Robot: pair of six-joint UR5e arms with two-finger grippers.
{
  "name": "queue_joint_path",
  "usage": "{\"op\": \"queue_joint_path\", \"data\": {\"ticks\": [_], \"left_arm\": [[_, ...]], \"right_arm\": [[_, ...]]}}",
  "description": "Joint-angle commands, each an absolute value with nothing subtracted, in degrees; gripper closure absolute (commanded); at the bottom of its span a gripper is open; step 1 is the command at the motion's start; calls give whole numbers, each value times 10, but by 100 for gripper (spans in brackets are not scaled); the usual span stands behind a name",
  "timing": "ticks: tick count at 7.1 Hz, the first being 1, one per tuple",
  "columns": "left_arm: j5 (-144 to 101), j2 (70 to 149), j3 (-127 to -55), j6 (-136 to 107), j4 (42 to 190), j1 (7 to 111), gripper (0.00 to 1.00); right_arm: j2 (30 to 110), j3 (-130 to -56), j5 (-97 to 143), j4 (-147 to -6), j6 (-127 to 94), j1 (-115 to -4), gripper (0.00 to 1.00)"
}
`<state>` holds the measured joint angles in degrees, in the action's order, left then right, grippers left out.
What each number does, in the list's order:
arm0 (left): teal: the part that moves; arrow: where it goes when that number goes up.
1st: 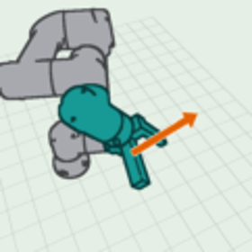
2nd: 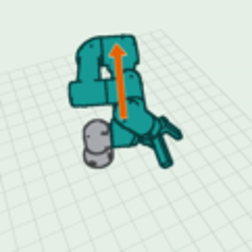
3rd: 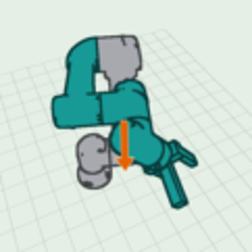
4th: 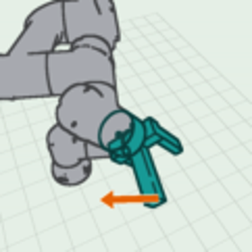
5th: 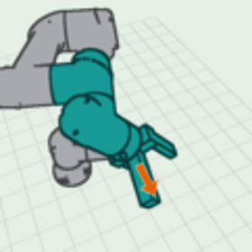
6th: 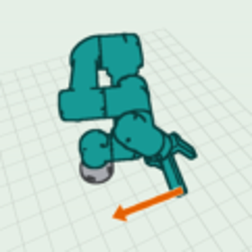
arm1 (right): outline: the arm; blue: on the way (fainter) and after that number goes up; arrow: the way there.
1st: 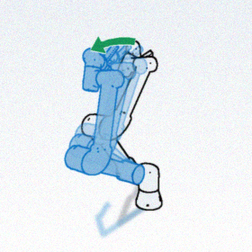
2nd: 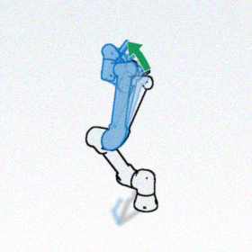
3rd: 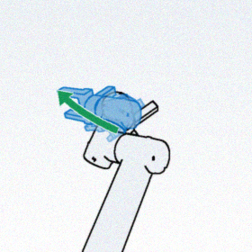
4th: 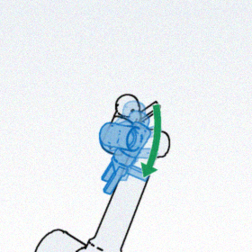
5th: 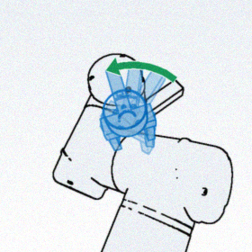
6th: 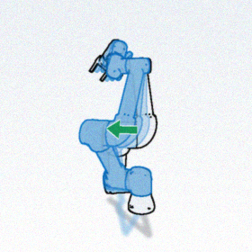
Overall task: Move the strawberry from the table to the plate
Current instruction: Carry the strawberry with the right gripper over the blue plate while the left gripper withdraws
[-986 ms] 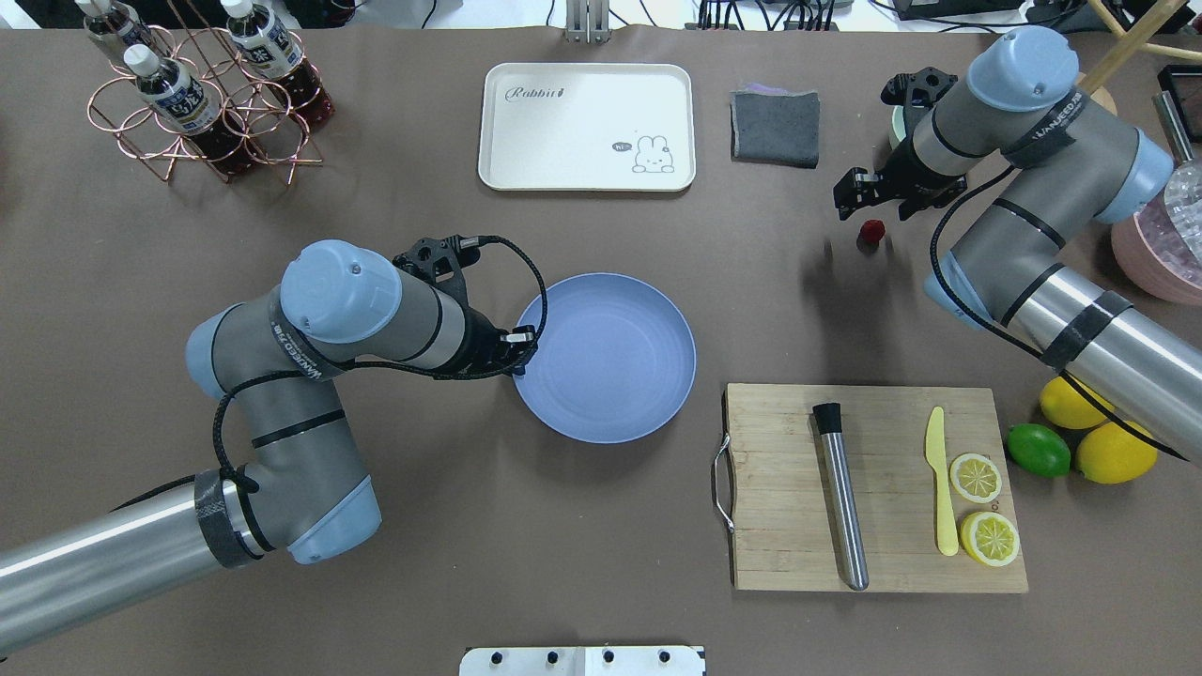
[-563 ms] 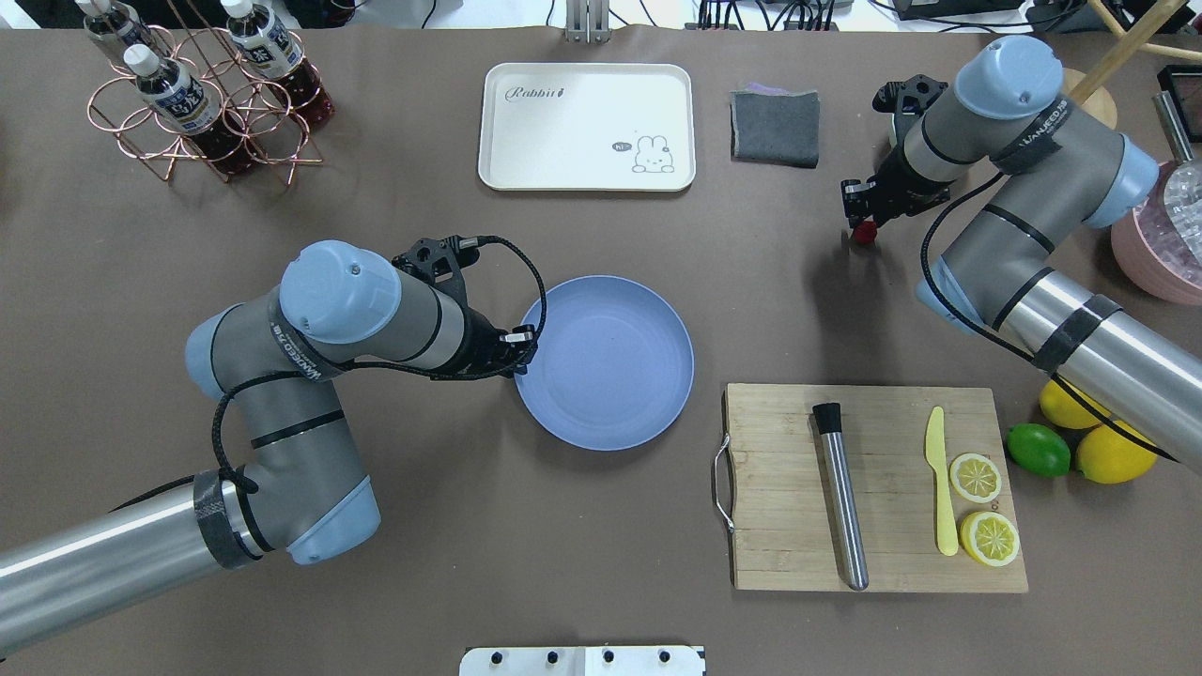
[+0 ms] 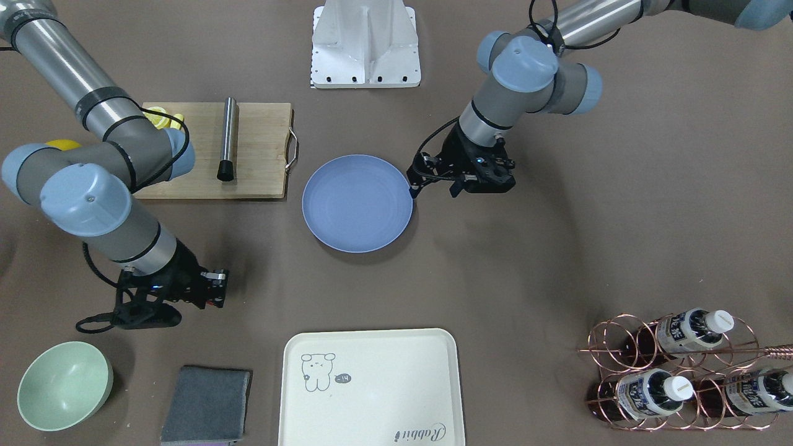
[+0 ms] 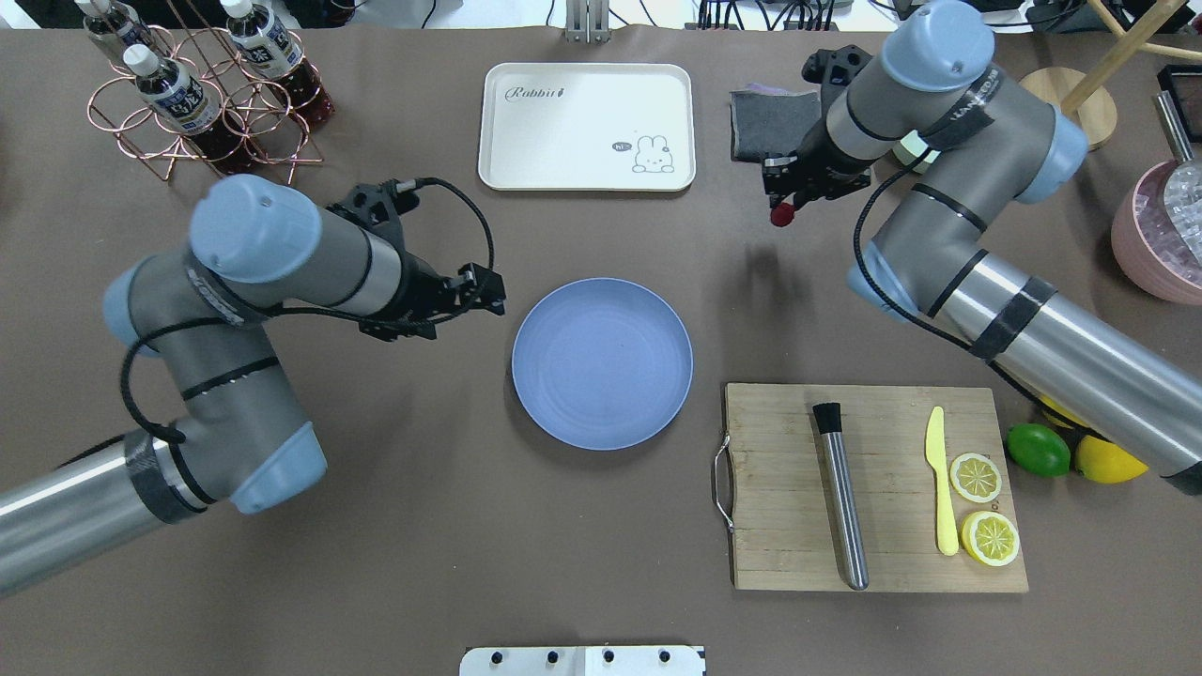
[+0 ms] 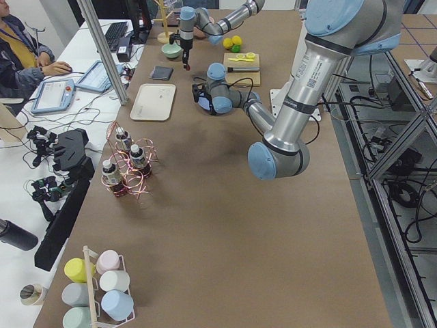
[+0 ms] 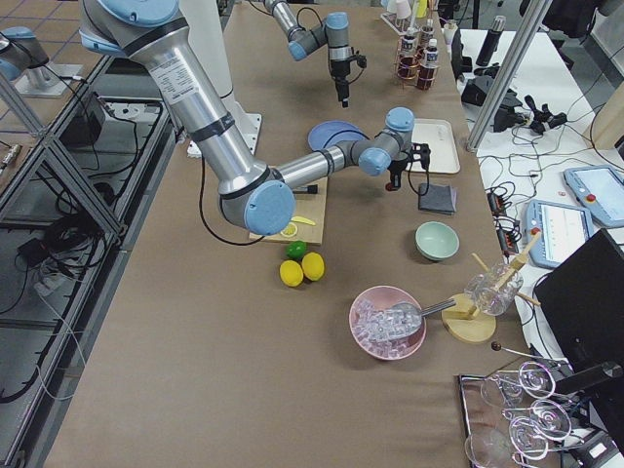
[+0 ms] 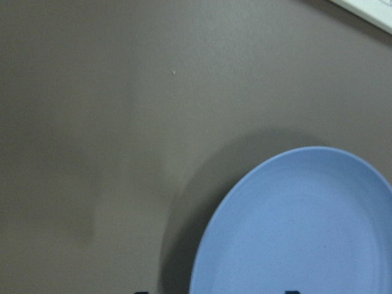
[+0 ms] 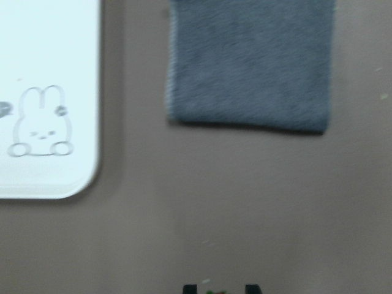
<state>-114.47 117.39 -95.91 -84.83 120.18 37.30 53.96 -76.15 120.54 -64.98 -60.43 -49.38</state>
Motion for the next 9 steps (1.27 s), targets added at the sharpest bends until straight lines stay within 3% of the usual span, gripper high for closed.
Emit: {"op": "queue_joint_path", "data": {"ticks": [1, 5, 6, 8, 9], "left_arm": [[-1212, 1103, -990, -770, 1203, 448, 4], [-1223, 1082, -996, -750, 1201, 475, 4], [-1223, 1082, -997, -751, 1201, 475, 4], [-1223, 1079, -999, -751, 1201, 479, 4], [-1225, 1061, -1012, -746, 1201, 485, 4]], "right_arm": [[500, -827, 1157, -663, -768, -399, 100], [481, -846, 1012, -707, -806, -259, 100], [483, -851, 1013, -709, -801, -262, 5], [493, -865, 1058, -713, -799, -293, 0], [510, -911, 1131, -762, -770, -345, 0]]}}
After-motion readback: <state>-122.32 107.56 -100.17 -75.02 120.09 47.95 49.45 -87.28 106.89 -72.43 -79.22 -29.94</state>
